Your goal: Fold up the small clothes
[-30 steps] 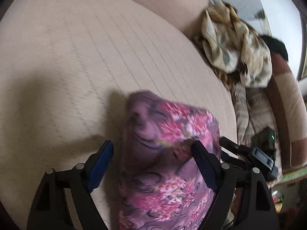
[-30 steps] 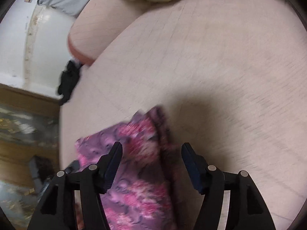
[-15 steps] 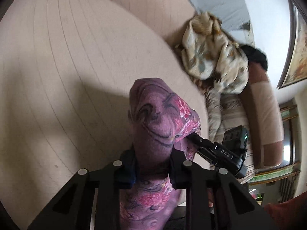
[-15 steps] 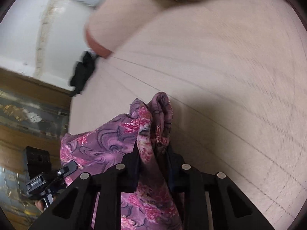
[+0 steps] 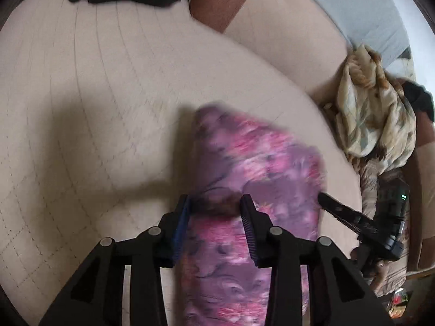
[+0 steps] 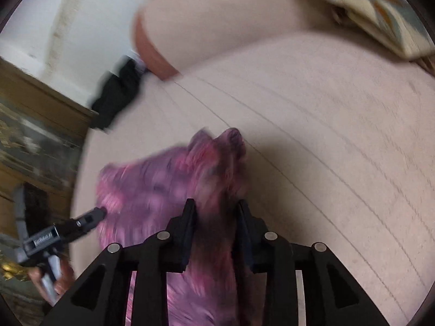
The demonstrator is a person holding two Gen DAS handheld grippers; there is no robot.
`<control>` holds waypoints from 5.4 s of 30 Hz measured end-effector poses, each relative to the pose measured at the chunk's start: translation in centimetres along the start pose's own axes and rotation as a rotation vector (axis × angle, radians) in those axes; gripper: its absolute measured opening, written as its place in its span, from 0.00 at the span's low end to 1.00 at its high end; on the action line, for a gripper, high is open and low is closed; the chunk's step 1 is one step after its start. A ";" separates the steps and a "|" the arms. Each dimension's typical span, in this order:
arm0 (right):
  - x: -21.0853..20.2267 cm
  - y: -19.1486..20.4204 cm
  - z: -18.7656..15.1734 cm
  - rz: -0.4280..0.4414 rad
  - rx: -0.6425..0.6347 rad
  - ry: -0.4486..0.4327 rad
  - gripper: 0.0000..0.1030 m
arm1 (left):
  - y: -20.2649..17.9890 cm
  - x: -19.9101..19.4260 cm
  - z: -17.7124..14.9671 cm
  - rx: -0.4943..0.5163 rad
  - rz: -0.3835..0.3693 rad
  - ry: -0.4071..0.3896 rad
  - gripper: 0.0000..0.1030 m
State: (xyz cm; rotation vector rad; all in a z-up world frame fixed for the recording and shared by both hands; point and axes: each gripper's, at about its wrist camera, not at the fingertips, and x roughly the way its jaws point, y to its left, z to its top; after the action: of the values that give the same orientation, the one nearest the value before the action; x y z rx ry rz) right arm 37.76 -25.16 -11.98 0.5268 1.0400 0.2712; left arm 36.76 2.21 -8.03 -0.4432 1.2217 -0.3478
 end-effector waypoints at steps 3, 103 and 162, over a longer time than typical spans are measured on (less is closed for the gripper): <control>-3.0 -1.7 -3.2 0.050 0.066 -0.037 0.47 | -1.1 -2.3 -0.5 0.048 0.001 -0.037 0.54; -2.4 1.8 -21.6 0.091 0.210 0.097 0.07 | 1.3 -6.8 -21.3 0.094 0.147 -0.066 0.12; -15.9 7.2 -35.0 -0.180 -0.039 -0.328 0.92 | -5.3 -18.3 -36.3 0.419 0.449 -0.526 0.89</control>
State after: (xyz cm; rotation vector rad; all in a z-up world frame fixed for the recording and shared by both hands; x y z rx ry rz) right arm -0.35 -16.35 -10.21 0.4222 0.7556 0.0430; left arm -3.48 1.44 -0.36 0.1085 0.6774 -0.0823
